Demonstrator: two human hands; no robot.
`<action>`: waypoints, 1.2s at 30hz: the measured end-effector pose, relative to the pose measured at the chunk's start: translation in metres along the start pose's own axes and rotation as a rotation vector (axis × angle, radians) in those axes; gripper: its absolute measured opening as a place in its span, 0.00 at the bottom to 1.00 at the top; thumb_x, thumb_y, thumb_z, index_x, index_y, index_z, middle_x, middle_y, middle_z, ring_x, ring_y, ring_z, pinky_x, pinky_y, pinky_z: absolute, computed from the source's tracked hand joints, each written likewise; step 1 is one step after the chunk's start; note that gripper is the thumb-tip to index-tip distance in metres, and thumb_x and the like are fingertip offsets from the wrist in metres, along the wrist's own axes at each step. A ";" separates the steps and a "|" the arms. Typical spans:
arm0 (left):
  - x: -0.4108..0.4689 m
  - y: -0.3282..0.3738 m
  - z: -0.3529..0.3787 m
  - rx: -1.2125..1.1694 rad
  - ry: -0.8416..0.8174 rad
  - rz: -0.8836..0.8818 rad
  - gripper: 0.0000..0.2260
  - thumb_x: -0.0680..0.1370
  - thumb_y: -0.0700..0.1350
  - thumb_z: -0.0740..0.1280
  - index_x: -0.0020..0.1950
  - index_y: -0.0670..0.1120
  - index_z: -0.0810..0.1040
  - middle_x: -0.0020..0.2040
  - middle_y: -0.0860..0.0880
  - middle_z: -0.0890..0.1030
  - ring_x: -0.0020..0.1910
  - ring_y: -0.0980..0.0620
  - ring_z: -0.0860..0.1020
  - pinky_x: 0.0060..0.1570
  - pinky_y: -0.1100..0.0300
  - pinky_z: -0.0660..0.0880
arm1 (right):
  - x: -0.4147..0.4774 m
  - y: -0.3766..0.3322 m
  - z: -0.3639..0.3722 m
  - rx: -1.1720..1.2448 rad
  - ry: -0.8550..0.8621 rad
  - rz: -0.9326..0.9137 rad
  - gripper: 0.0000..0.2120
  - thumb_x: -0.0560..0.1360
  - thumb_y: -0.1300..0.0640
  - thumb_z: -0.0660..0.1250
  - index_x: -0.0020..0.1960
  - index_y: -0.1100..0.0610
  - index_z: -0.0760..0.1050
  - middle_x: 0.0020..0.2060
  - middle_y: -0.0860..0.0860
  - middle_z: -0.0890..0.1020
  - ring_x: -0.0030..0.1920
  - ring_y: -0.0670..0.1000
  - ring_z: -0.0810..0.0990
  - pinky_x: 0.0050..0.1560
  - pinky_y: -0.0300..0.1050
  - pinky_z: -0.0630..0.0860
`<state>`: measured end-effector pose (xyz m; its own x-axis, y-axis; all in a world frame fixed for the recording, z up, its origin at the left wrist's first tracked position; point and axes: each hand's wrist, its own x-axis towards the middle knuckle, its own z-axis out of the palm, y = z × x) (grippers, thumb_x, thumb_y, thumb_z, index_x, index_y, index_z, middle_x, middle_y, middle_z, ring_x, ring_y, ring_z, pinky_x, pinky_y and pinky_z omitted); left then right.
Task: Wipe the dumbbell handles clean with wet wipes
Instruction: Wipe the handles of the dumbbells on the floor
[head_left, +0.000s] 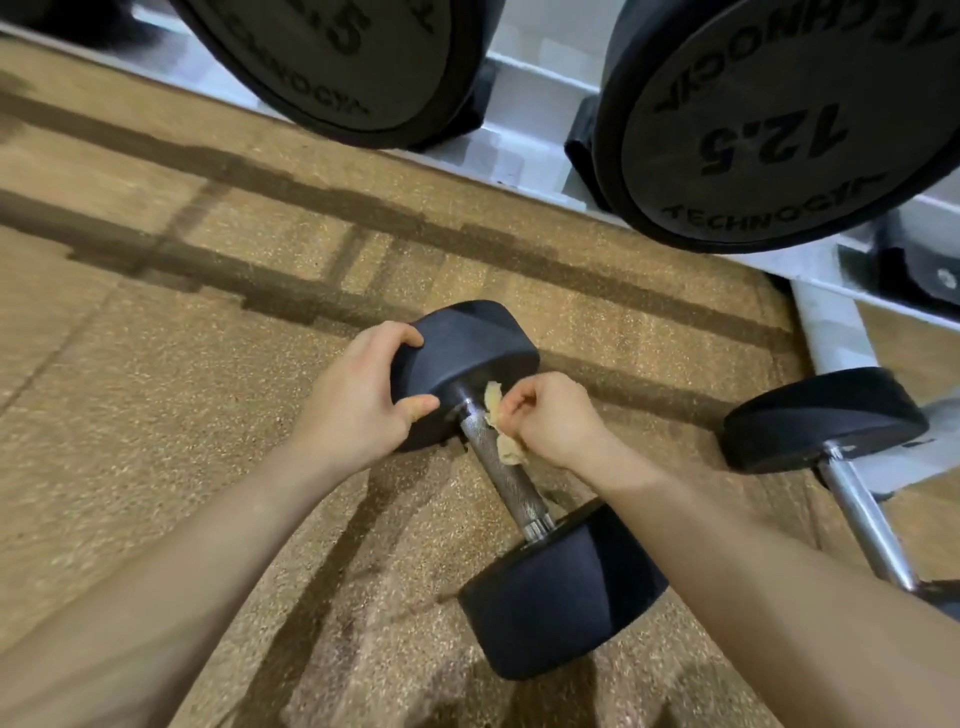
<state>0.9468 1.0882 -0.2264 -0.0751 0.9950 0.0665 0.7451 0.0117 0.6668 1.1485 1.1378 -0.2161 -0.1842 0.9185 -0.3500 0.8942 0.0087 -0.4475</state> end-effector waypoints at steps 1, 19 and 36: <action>-0.004 -0.004 -0.004 0.023 -0.011 -0.026 0.24 0.71 0.49 0.76 0.62 0.51 0.68 0.59 0.52 0.73 0.58 0.49 0.73 0.52 0.55 0.70 | 0.002 -0.008 0.005 0.025 0.015 -0.027 0.03 0.73 0.61 0.71 0.41 0.55 0.82 0.40 0.49 0.84 0.44 0.49 0.81 0.51 0.43 0.78; -0.060 -0.038 -0.050 0.105 0.028 -0.194 0.25 0.70 0.45 0.77 0.62 0.50 0.69 0.62 0.49 0.76 0.60 0.46 0.75 0.58 0.51 0.72 | -0.047 -0.020 0.036 -0.294 -0.346 -0.130 0.05 0.74 0.62 0.69 0.46 0.57 0.83 0.45 0.53 0.85 0.48 0.52 0.82 0.51 0.45 0.78; -0.091 -0.048 -0.103 0.284 -0.126 -0.193 0.31 0.76 0.51 0.71 0.76 0.49 0.62 0.70 0.47 0.73 0.66 0.46 0.73 0.59 0.58 0.68 | -0.060 -0.074 0.085 -0.001 -0.052 -0.395 0.08 0.76 0.57 0.68 0.53 0.51 0.84 0.51 0.51 0.84 0.52 0.54 0.81 0.53 0.45 0.77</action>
<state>0.8495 0.9873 -0.1885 -0.1634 0.9759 -0.1444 0.8806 0.2103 0.4246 1.0581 1.0480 -0.2319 -0.5347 0.8229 -0.1922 0.7506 0.3580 -0.5554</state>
